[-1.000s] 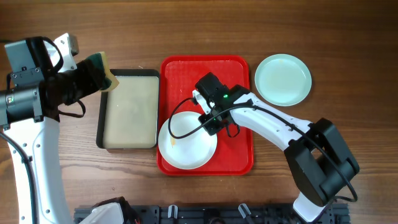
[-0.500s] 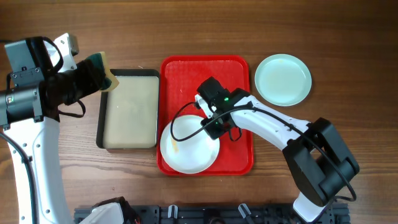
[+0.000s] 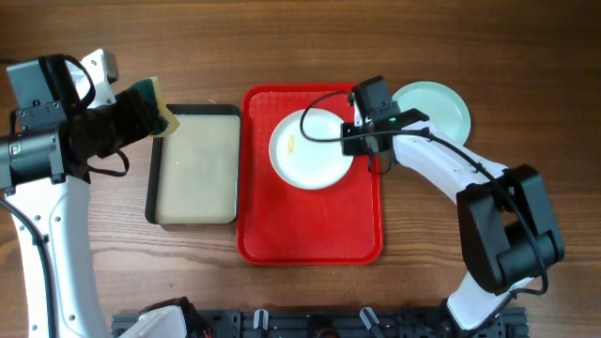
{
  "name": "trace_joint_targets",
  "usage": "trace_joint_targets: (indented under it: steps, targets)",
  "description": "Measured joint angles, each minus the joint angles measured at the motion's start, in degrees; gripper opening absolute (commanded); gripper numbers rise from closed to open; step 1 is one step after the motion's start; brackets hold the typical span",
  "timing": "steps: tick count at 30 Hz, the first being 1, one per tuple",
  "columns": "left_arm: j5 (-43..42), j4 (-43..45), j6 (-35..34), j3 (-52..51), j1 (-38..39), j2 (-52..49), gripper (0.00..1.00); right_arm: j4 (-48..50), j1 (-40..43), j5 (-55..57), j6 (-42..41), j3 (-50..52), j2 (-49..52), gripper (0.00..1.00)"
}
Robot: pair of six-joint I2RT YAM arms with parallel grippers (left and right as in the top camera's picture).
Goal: Clean dirty plates on tray and stack at the side
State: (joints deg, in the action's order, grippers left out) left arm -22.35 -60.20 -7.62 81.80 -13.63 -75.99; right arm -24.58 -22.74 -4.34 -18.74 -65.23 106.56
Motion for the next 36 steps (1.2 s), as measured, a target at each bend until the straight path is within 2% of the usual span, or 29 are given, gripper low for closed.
trace_joint_targets:
  steps: [4,9,11,13,14,16,24,28,29,36]
  targets:
    - [0.0,0.0,0.0,0.0,0.0,-2.1,0.07,6.2,0.5,-4.3,-8.0,0.1,0.0,0.05]
    - [0.0,0.3,0.0,0.0,0.0,-2.9,0.06,2.7,0.4,-5.3,-9.2,0.1,0.0,0.05]
    - [0.0,0.4,0.0,0.0,0.0,-2.9,0.07,1.3,0.3,-5.7,-8.2,0.1,0.0,0.15]
    - [0.0,0.4,0.0,0.0,0.0,-2.9,0.06,0.7,0.0,-6.0,-7.7,0.1,0.0,0.35]
    - [0.0,0.4,0.0,0.0,0.0,-2.9,0.06,0.6,0.0,-6.1,-7.5,0.1,0.0,0.41]
    - [0.0,0.4,0.0,0.0,0.0,-2.9,0.06,0.6,0.0,-6.1,-7.0,0.1,0.0,0.39]
    - [0.0,0.4,0.0,0.0,0.0,-2.9,0.07,0.5,0.0,-5.7,-8.9,0.1,2.6,0.17]
    - [0.0,0.4,0.0,0.0,0.0,-2.9,0.06,0.5,0.0,-6.6,-11.6,0.1,3.4,0.14]
    - [0.0,0.4,0.0,0.0,0.0,-2.9,0.06,0.5,0.0,-6.6,-11.7,0.1,3.4,0.06]
    - [0.1,0.9,1.6,0.0,0.5,-2.9,0.04,0.9,0.0,-7.4,-11.8,0.1,3.4,0.04]
